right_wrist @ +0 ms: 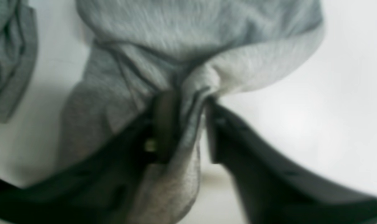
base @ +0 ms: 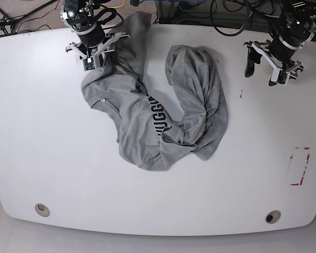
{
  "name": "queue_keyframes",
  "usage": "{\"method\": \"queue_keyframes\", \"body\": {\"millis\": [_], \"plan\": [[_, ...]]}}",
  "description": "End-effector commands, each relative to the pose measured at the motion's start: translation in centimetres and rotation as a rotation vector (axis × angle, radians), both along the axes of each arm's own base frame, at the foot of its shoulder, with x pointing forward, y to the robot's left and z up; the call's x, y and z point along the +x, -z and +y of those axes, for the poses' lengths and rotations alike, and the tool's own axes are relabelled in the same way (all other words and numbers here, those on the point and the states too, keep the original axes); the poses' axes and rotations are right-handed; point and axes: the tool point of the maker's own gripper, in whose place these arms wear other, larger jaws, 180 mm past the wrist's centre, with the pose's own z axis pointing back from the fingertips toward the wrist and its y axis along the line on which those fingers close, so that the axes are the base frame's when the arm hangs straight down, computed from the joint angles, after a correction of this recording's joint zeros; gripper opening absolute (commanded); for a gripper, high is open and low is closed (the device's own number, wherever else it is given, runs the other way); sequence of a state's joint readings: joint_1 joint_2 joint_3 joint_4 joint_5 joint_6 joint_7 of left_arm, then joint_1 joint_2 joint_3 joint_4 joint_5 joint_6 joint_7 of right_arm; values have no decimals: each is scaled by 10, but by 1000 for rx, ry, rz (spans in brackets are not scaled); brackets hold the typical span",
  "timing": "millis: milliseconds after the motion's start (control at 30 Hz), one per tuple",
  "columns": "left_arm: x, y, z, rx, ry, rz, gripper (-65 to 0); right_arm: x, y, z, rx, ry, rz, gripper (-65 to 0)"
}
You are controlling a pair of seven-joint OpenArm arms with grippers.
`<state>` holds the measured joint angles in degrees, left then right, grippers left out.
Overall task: Fold the T-shirt properly
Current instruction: 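Lift and drag the grasped shirt edge with the right gripper away from the shirt, then lower the left gripper onto the shirt and grasp a fold of fabric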
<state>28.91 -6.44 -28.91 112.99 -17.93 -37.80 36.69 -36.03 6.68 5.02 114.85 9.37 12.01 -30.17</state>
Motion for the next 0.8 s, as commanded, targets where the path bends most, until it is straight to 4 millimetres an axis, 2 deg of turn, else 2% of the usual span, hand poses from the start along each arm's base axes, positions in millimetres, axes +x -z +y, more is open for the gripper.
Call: {"method": "queue_keyframes", "body": {"millis": [0,67,133,300,400,600,767], "plan": [[4,-10,1,3,11,-37,-210,10,-18,5,13,-12,-71,-193],[4,-10,2,6,11,-37,-210,13,-19,4,12,-17,-80,-79],[3,-11,6,11,2,-39,-210,22,-22,3,11,-15,-100,-36],[3,-12,10,18,-9,-41,-210,48,-36,2,10,-12,-167,-62],[3,-12,10,20,-9,-41,-210,64,-42,-9,-7,11,-201,-76],[3,-12,10,19,-9,-39,-210,97,-42,-31,-29,58,-233,-97],[3,-12,11,20,-9,-39,-210,116,-30,-47,-47,54,-218,-119]]}}
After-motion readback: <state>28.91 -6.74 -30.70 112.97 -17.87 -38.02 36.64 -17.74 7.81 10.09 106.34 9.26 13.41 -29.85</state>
